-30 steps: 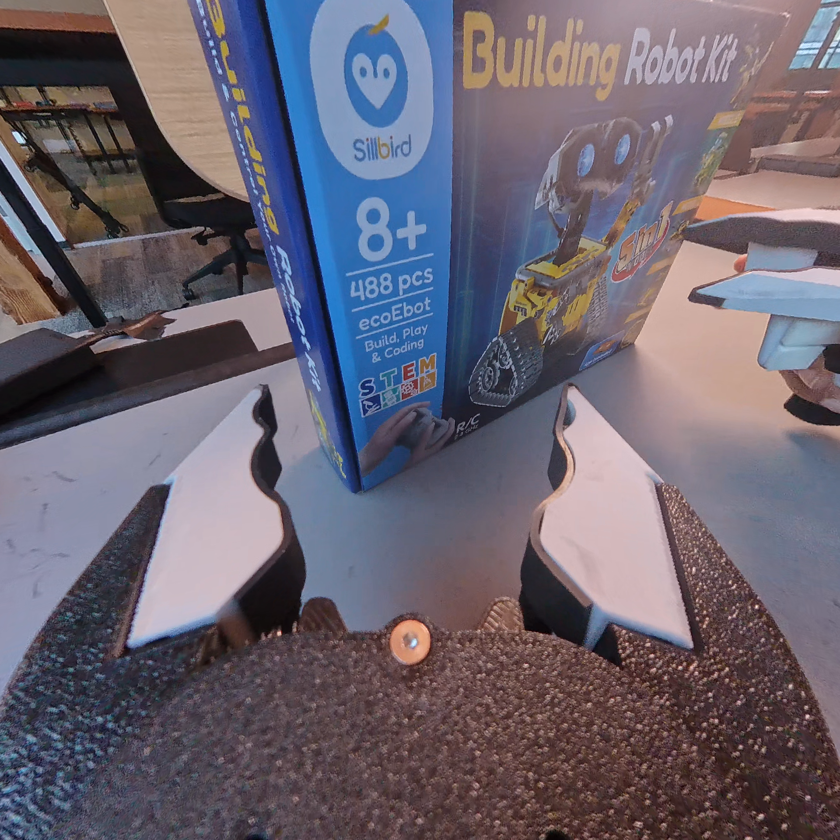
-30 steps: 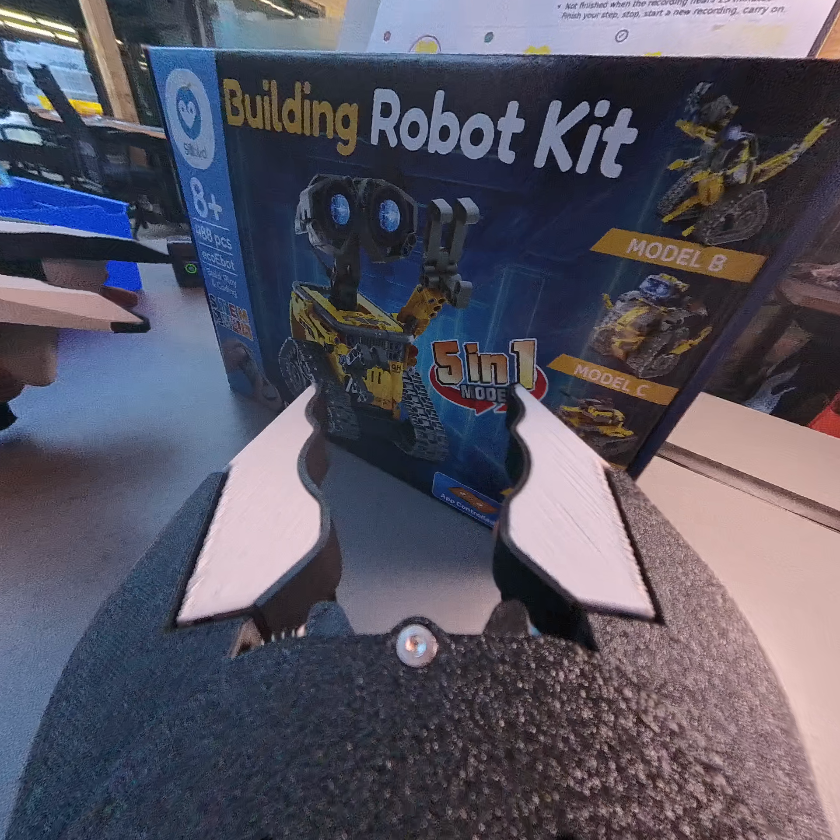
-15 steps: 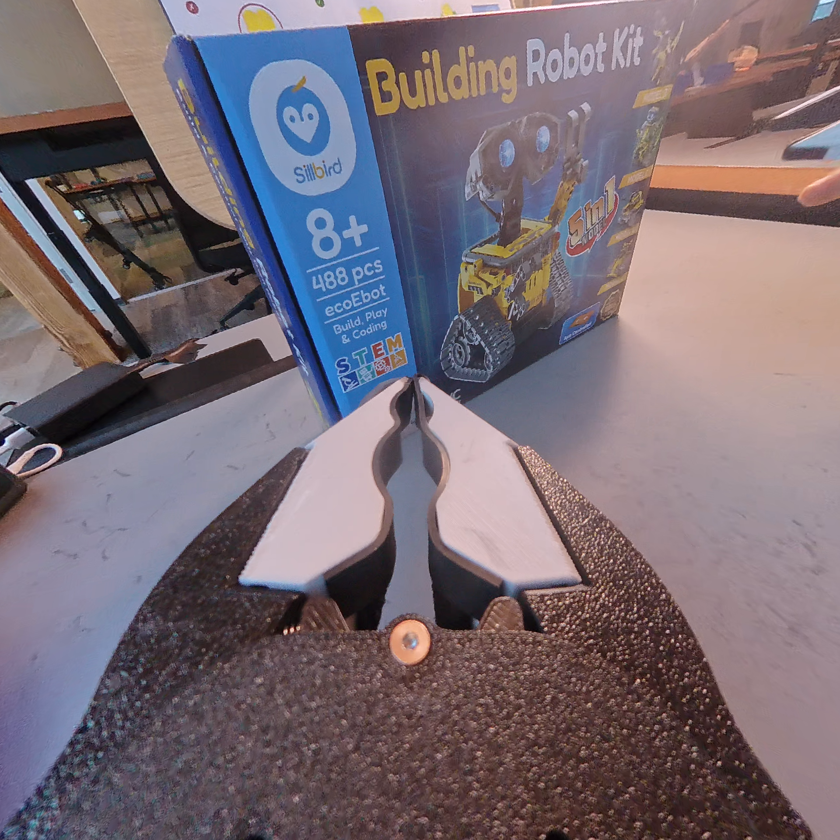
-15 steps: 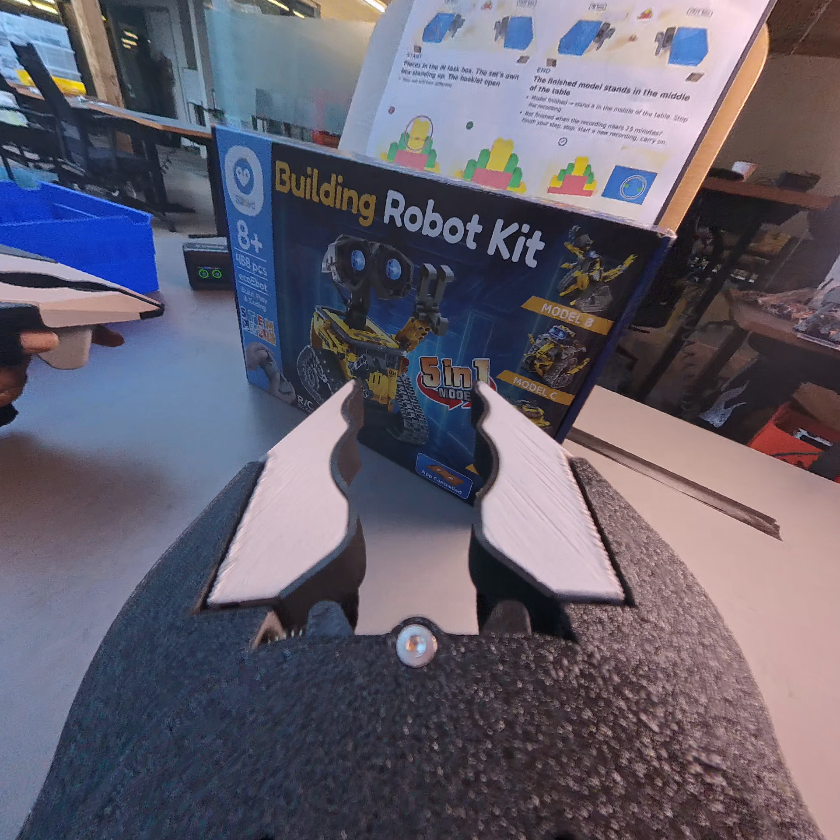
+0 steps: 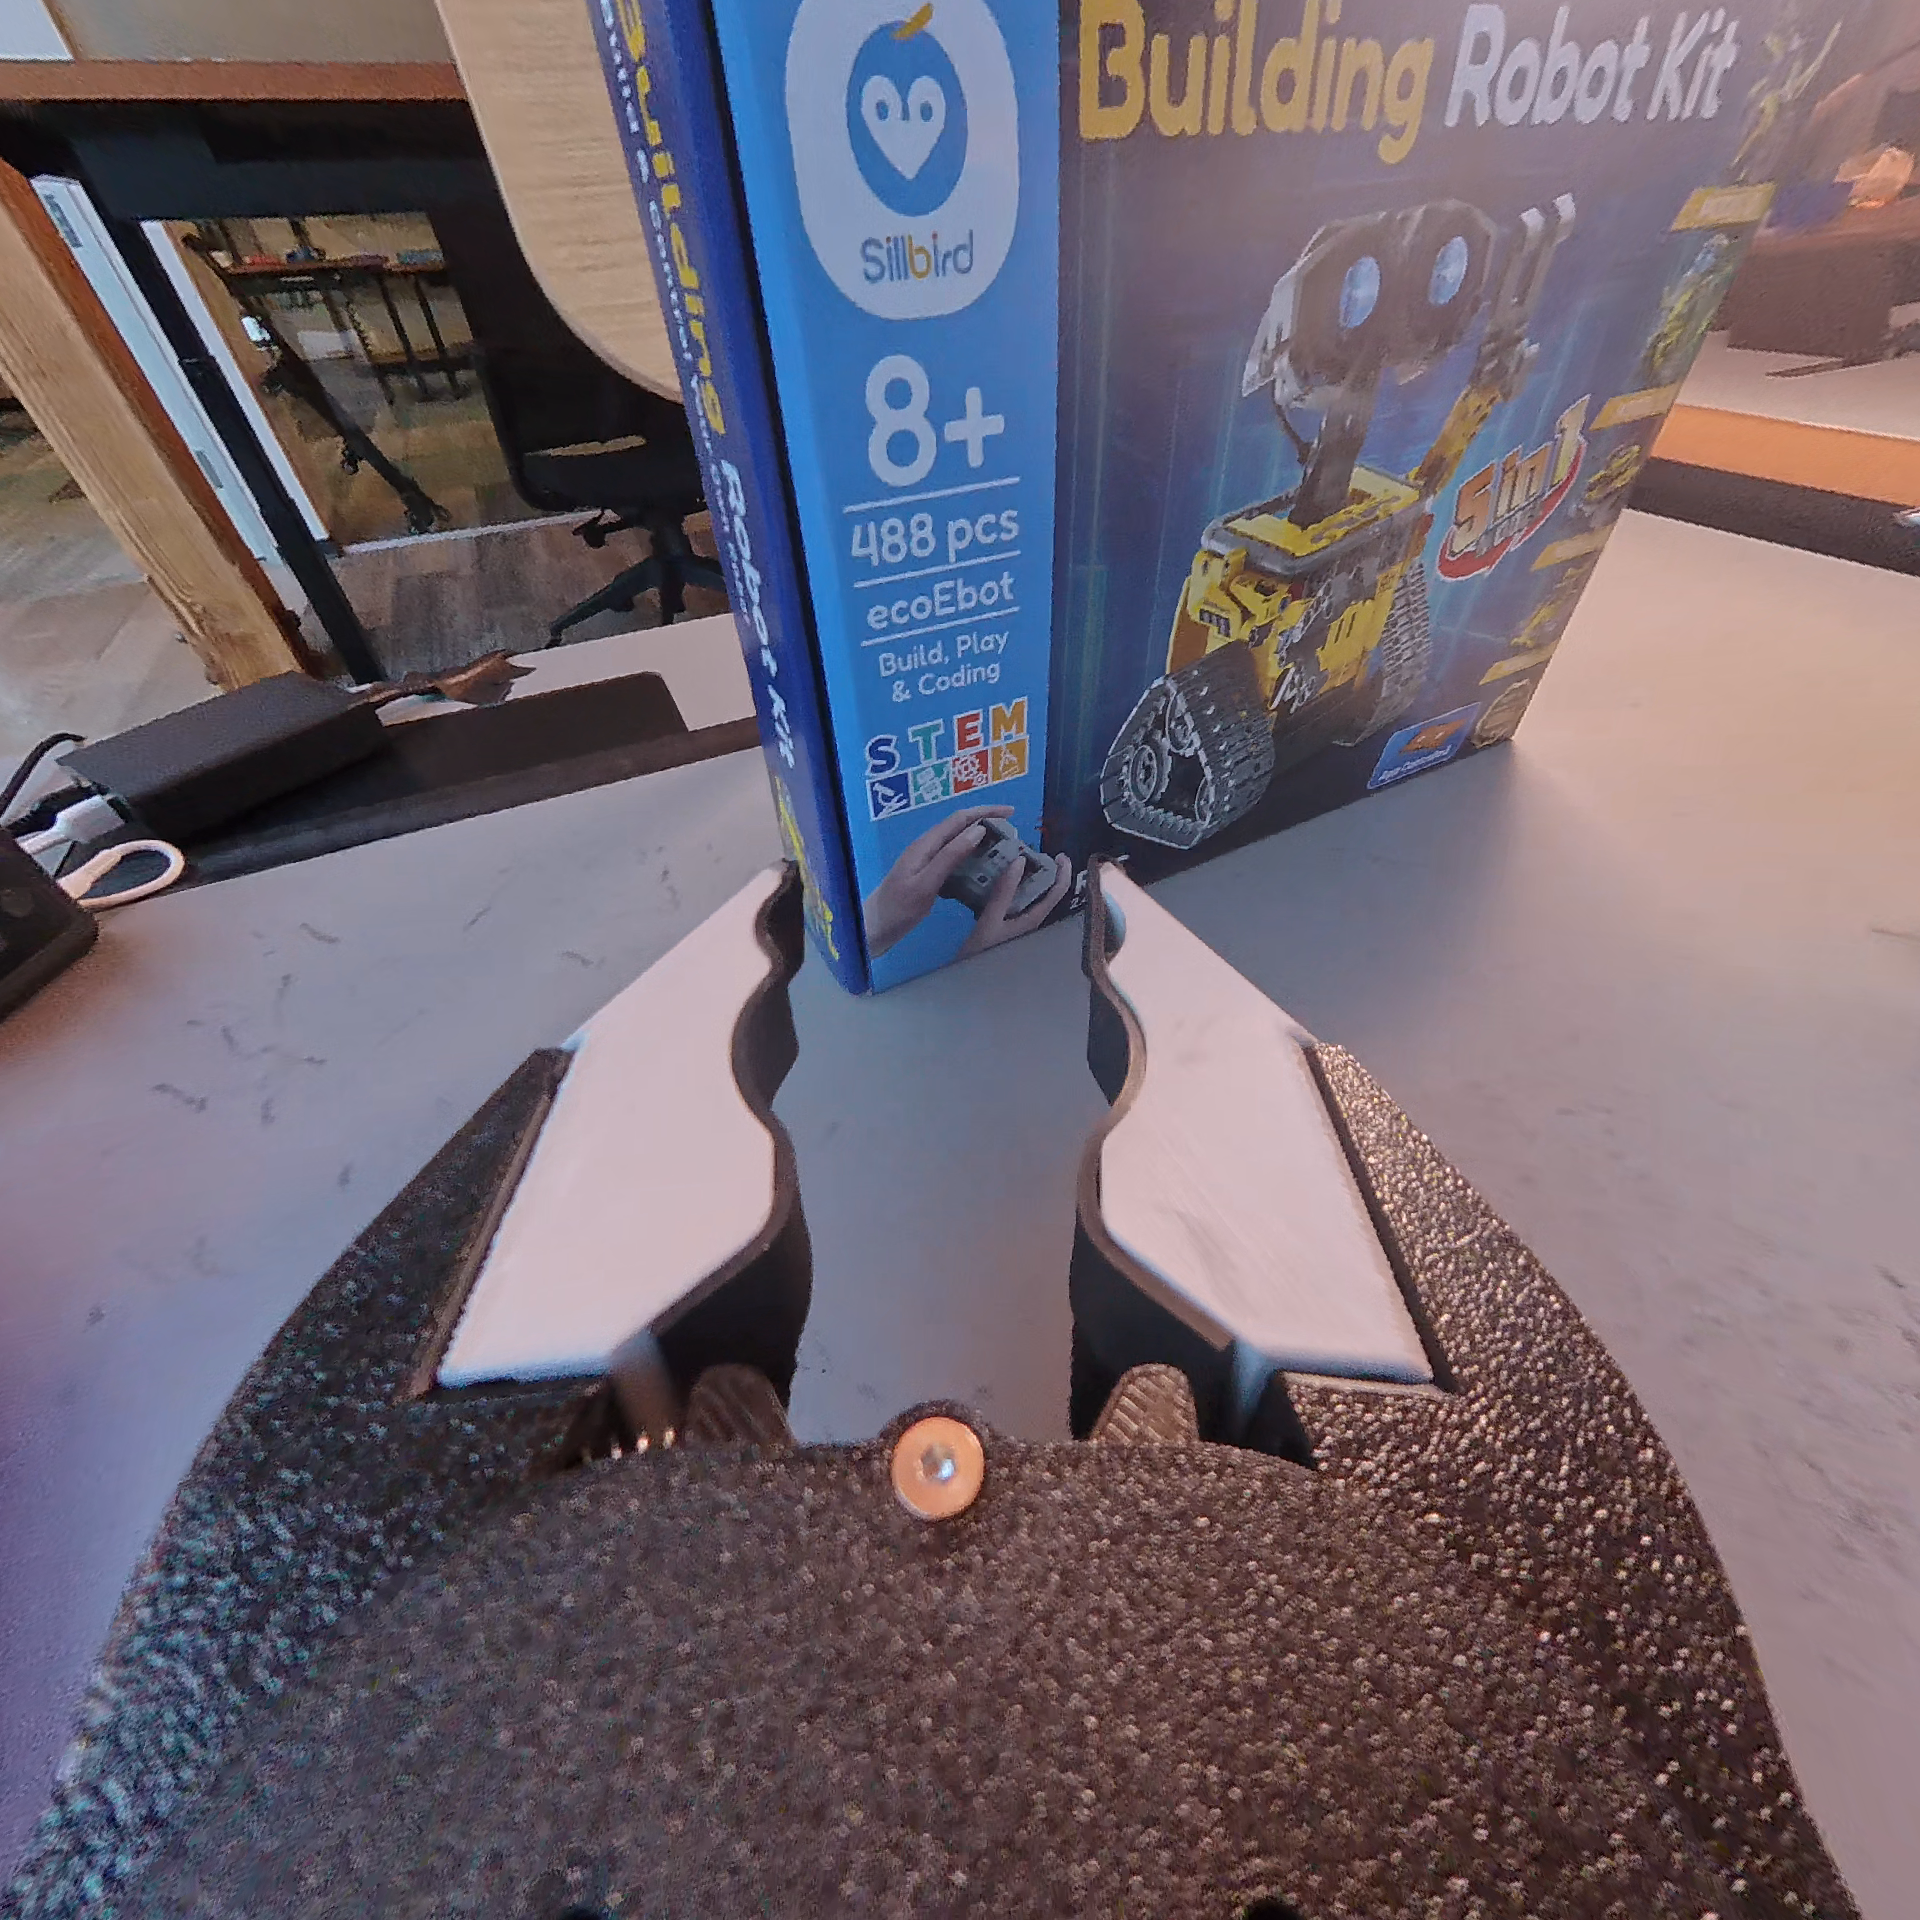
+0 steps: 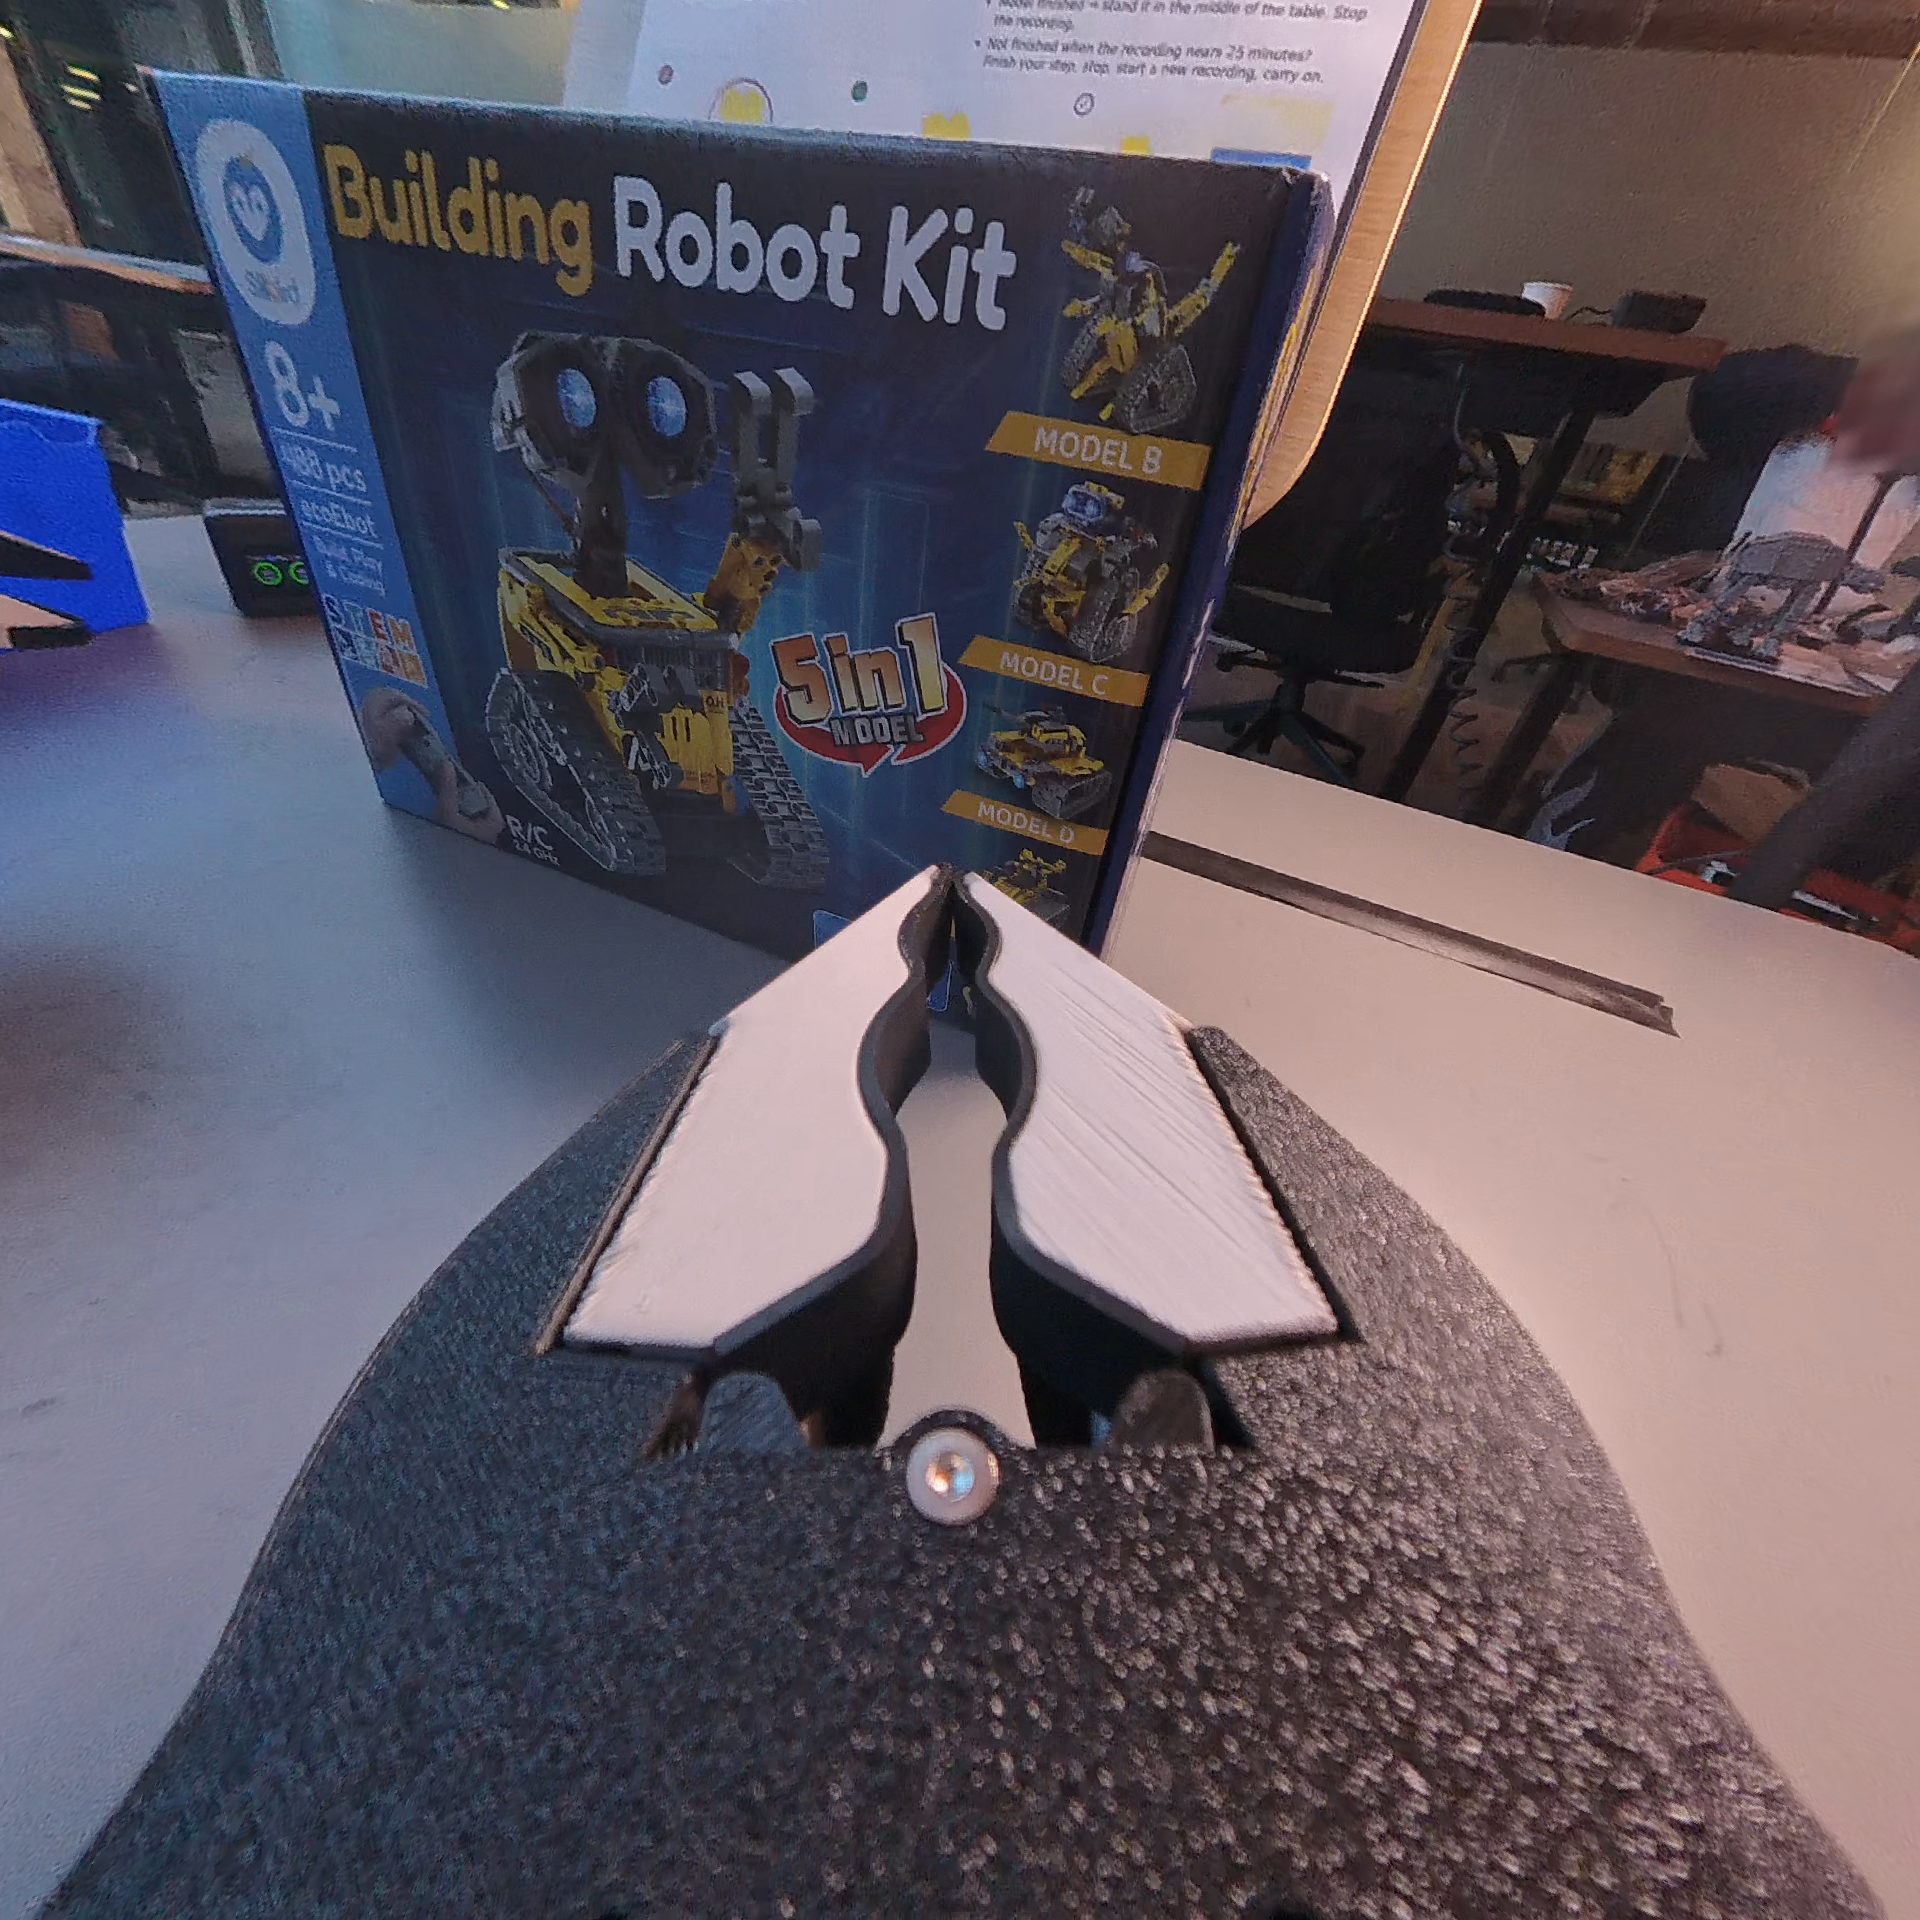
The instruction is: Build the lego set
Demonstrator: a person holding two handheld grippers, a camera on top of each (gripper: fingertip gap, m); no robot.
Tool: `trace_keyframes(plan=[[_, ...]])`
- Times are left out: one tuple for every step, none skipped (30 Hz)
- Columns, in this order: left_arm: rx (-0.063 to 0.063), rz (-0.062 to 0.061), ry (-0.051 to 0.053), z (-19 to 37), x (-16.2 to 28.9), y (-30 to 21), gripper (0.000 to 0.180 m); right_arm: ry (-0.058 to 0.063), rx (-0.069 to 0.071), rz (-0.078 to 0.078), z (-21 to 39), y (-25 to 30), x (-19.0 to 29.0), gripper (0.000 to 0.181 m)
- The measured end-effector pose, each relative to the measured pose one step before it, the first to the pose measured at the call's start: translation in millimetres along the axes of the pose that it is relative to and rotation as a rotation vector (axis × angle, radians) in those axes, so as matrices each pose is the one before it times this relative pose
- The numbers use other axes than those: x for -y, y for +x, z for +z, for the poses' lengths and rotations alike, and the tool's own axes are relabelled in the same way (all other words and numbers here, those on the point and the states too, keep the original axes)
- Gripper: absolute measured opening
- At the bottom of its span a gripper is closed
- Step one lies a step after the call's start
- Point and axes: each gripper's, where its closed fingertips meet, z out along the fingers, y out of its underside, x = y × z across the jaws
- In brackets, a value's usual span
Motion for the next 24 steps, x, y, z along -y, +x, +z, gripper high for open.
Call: trace_keyframes(plan=[[0.0121, -0.0046, -0.007, 0.2, -1.9, -2.0, 0.055, -0.0035, -0.0009, 0.0107, 0.88, 0.85, -2.33, 0.0], [0.0081, -0.0008, -0.0086, 0.54, -2.02, -0.96, 0.055, -0.0077, 0.0015, 0.0121, 1.37, 0.07, -2.39, 0.0], [0.0058, 0.0051, -0.0098, 0.81, -1.76, -0.12, 0.056, -0.008, 0.005, 0.0065, 1.37, -0.93, -1.81, 0.0], [0.0089, 0.0106, -0.0042, 0.25, -0.6, -0.22, 0.056, -0.0047, 0.0064, -0.0063, 0.62, -1.91, -0.53, 0.002], [0.0114, 0.0138, -0.0007, -0.02, 0.14, -0.45, 0.056, 0.0014, 0.0042, -0.0081, -0.28, -2.03, 0.48, 0.003], [0.0115, 0.0134, -0.0007, -0.23, 0.14, -0.46, 0.057, 0.002, 0.0069, -0.007, -0.86, -2.65, 0.86, 0.004], [0.0126, 0.0118, -0.0009, -0.16, 0.05, -0.5, 0.057, -0.0013, 0.0022, -0.0064, -0.98, -2.11, 0.33, 0.008], [0.012, 0.0122, 0.0, -0.54, 0.14, -0.29, 0.057, -0.0041, -0.0016, -0.007, -0.8, -1.55, -0.22, 0.013], [0.0114, 0.0117, 0.0023, -1.09, 0.35, -0.17, 0.057, -0.0026, -0.0013, -0.0069, -0.72, -1.81, 0.03, 0.018], [0.0099, 0.0073, 0.0034, -1.71, 0.64, -0.2, 0.057, 0.0029, -0.003, -0.0067, -0.76, -1.67, 0.89, 0.021], [0.0073, 0.0024, 0.0059, -1.95, 1.02, -0.31, 0.057, 0.0034, -0.0009, -0.0085, -0.61, -2.11, 1.34, 0.025], [0.007, 0.0016, 0.0076, -2.07, 1.02, -0.95, 0.058, 0.0047, -0.0027, -0.0087, -0.45, -1.89, 1.56, 0.028], [0.0062, -0.0001, 0.01, -2.07, 1.6, -1.21, 0.058, 0.0055, -0.0029, -0.0073, -0.37, -1.73, 1.67, 0.031], [0.0058, -0.0027, 0.013, -2.07, 2.28, -1.26, 0.058, 0.0039, 0.0046, -0.0052, -0.3, -2.42, 1.49, 0.034], [0.0063, -0.0013, 0.0117, -1.84, 2.09, -1.38, 0.058, 0.0045, 0.0031, -0.0016, -0.16, -1.83, 1.38, 0.036], [0.0051, 0.0014, 0.0076, -1.16, 1.06, -0.65, 0.058, 0.0042, -0.0011, 0.0004, -0.17, -0.73, 0.92, 0.038], [0.0031, 0.0047, 0.0026, -0.39, 0.22, 0.17, 0.058, -0.0013, -0.0037, -0.0012, -0.02, 0.0, -0.67, 0.039], [0.0006, 0.0072, 0.0003, -0.13, 0.01, 0.72, 0.058, -0.0068, -0.0058, -0.0017, 0.26, 0.64, -2.07, 0.041], [-0.0029, 0.0054, 0.0008, -0.14, 0.14, 1.01, 0.058, -0.0041, -0.0087, 0.0025, 0.16, 1.44, -1.63, 0.042], [-0.0037, 0.0014, 0.0027, -0.53, 0.47, 0.87, 0.058, -0.0013, -0.0057, 0.0037, 0.19, 1.35, -0.82, 0.043], [-0.0028, 0.0024, 0.0044, -0.56, 0.82, 0.84, 0.057, 0.0008, -0.0083, 0.0029, 0.26, 1.83, -0.54, 0.044], [-0.0038, 0.0075, 0.0024, -0.5, 0.28, 1.42, 0.057, -0.0002, -0.0074, 0.003, 0.42, 1.72, -1.08, 0.045], [-0.0034, 0.009, 0.0002, -0.27, -0.11, 1.55, 0.057, -0.0004, -0.002, 0.0082, 0.45, 0.82, -1.24, 0.045], [-0.0004, 0.0055, 0.0011, -0.21, 0.12, 0.75, 0.056, -0.0017, -0.0017, 0.0086, 0.59, 0.64, -1.07, 0.046]])
